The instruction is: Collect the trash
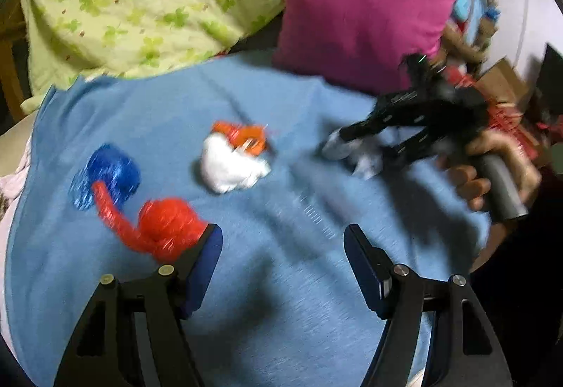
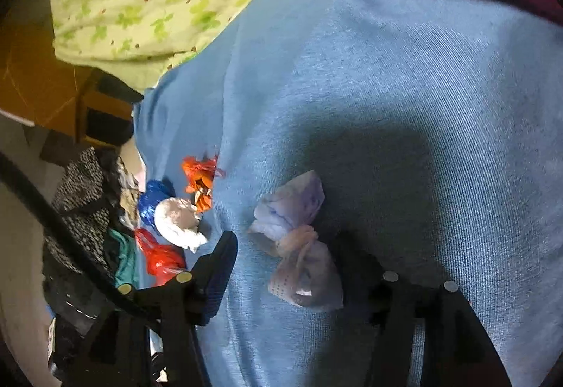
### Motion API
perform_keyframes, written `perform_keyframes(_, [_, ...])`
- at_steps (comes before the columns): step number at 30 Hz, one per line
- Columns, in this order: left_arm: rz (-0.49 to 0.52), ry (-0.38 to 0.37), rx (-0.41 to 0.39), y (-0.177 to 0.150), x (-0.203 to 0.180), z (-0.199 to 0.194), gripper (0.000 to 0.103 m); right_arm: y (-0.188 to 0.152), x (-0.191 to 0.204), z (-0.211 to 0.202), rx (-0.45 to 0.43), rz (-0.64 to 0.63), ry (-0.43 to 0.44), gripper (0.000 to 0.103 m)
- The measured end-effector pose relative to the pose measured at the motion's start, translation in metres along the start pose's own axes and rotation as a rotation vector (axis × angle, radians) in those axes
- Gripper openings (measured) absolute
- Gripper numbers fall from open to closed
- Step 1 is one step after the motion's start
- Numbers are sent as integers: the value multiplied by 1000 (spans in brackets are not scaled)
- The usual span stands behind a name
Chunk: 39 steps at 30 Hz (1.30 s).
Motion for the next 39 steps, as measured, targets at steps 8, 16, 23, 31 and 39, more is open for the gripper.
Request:
perform_keyframes(8, [60, 13, -6, 15, -38, 28, 73, 5, -11, 0, 13, 151, 99, 62])
perform_keyframes(16, [59, 87, 57, 9, -33, 48, 73, 7, -10, 0, 9, 129, 67, 62])
perform_keyframes(23, [10, 158, 95, -11, 7, 32, 73, 4, 9, 5, 6, -25, -63, 62])
perform_keyframes(31, [-92, 270, 50, -5, 52, 5, 73, 1, 15, 10, -6, -78, -136, 62])
perform_keyframes(39, [0, 103, -45, 11, 1, 2, 74, 2, 12, 9, -15, -43, -113, 65])
Point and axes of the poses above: each gripper's, at about its wrist camera, not at the fingertips, and z roughly the way its jaws point, x to its left, y to its top, the point moved 6 cm from there along z, roughly the way its jaws point, and after that the axes turned 3 degrees about -x, right-handed, at the moved point
